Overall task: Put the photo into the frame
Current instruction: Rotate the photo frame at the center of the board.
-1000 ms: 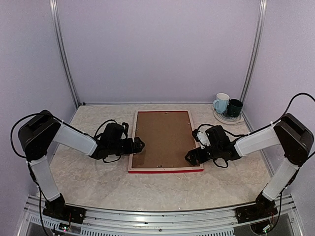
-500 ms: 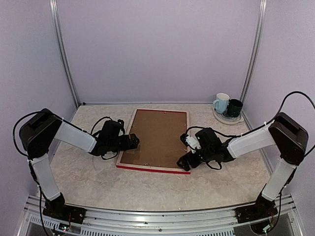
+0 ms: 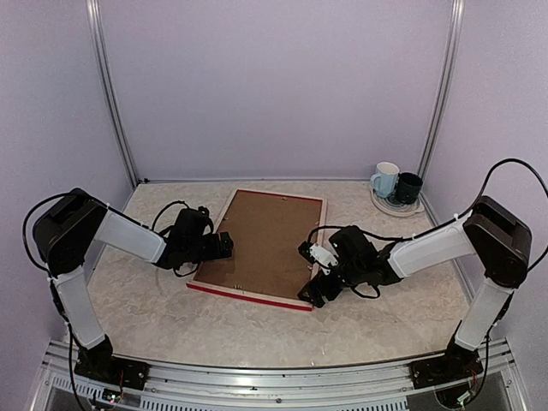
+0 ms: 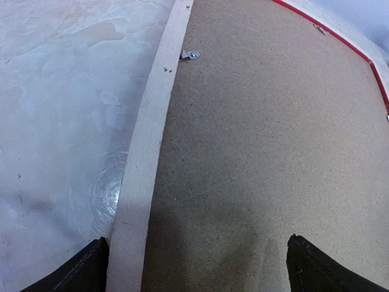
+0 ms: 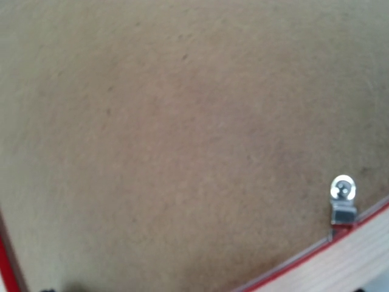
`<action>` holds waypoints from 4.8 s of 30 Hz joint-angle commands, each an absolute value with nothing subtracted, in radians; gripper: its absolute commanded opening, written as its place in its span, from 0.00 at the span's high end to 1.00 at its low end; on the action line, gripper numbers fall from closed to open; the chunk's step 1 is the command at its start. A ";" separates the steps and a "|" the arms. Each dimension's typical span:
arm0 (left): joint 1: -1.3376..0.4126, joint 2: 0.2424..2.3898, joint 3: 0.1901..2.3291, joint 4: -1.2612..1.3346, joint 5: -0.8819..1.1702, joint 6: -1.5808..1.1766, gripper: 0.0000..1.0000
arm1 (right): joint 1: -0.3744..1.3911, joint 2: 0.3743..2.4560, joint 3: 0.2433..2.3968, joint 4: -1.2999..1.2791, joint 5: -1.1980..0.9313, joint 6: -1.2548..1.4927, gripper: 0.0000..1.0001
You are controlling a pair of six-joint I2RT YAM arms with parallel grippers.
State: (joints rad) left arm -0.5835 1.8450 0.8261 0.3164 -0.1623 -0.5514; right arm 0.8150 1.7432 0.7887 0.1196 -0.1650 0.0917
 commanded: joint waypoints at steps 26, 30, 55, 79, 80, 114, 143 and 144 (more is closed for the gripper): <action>-0.464 1.852 0.927 0.235 -0.006 -0.451 0.01 | 0.995 1.750 0.799 0.152 -0.603 -0.051 0.01; -0.462 1.856 0.960 0.226 0.031 -0.440 0.01 | 0.994 1.704 0.776 0.165 -0.538 -0.049 0.01; -0.674 1.204 0.572 -0.080 -0.292 -0.840 0.01 | 0.588 1.397 0.635 0.280 -0.282 0.294 0.01; -0.851 1.082 0.306 -0.156 -0.477 -1.315 0.01 | 0.272 1.901 1.099 0.192 -0.581 0.368 0.01; -0.851 1.063 0.292 -0.146 -0.498 -1.329 0.01 | 0.272 1.918 1.110 0.189 -0.587 0.362 0.01; -0.656 1.615 0.599 0.323 -0.379 -0.935 0.01 | 0.318 1.964 1.016 0.244 -0.607 0.373 0.01; -0.594 1.862 0.797 0.497 -0.083 -0.759 0.01 | 0.421 1.550 0.620 0.204 -0.479 0.427 0.01; -0.593 1.867 0.806 0.498 -0.076 -0.755 0.01 | 0.425 1.536 0.609 0.200 -0.475 0.429 0.01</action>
State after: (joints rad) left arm -0.5655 1.8339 0.7589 0.4332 -0.2939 -0.7547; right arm 0.3634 1.6009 0.6392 0.1837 -0.3790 0.4141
